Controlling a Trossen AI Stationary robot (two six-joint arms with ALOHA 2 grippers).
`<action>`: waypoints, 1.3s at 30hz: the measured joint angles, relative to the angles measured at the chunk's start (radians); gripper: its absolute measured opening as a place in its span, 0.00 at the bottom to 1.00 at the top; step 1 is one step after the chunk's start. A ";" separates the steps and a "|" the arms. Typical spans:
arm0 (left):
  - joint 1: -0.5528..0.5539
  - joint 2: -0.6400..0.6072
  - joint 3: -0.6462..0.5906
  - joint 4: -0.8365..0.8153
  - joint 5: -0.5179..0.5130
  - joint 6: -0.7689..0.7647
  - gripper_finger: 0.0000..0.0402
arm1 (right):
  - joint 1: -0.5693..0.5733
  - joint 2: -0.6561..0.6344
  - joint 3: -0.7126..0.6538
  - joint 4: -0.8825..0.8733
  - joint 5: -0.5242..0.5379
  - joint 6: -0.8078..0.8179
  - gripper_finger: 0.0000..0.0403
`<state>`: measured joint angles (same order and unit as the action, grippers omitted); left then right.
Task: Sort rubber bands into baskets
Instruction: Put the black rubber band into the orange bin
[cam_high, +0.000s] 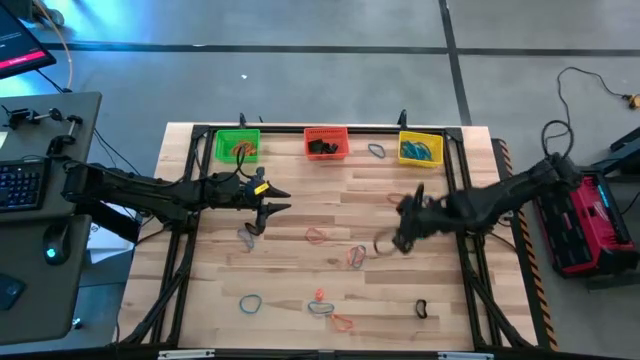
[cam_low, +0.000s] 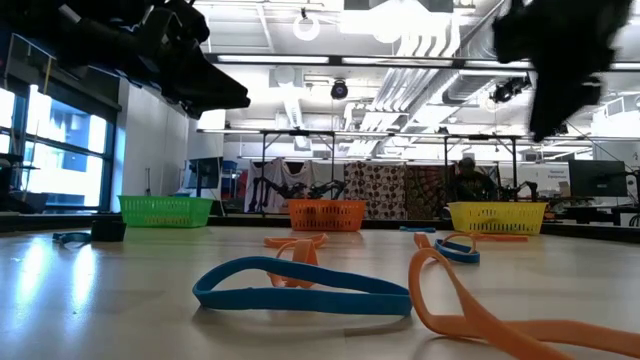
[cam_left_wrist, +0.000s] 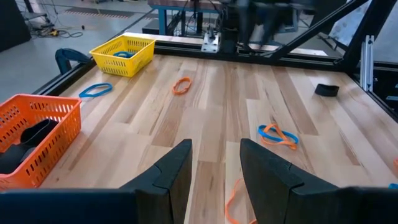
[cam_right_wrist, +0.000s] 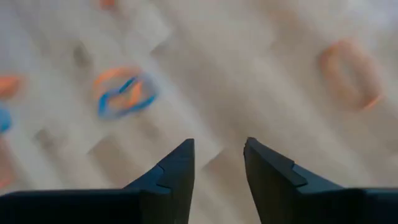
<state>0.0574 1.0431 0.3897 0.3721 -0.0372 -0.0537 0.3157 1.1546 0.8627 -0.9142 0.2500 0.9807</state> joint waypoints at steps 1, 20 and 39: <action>0.000 0.000 0.000 0.000 0.000 -0.005 0.32 | 0.047 0.011 0.000 0.004 -0.014 0.058 0.33; 0.000 0.000 0.000 0.000 0.000 -0.014 0.32 | 0.504 0.345 0.000 0.217 -0.370 0.754 0.47; 0.000 0.000 0.000 0.000 0.000 -0.024 0.32 | 0.533 0.419 0.000 0.260 -0.374 0.735 0.18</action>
<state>0.0574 1.0431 0.3897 0.3721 -0.0373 -0.0781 0.8486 1.5734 0.8623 -0.6537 -0.1239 1.7159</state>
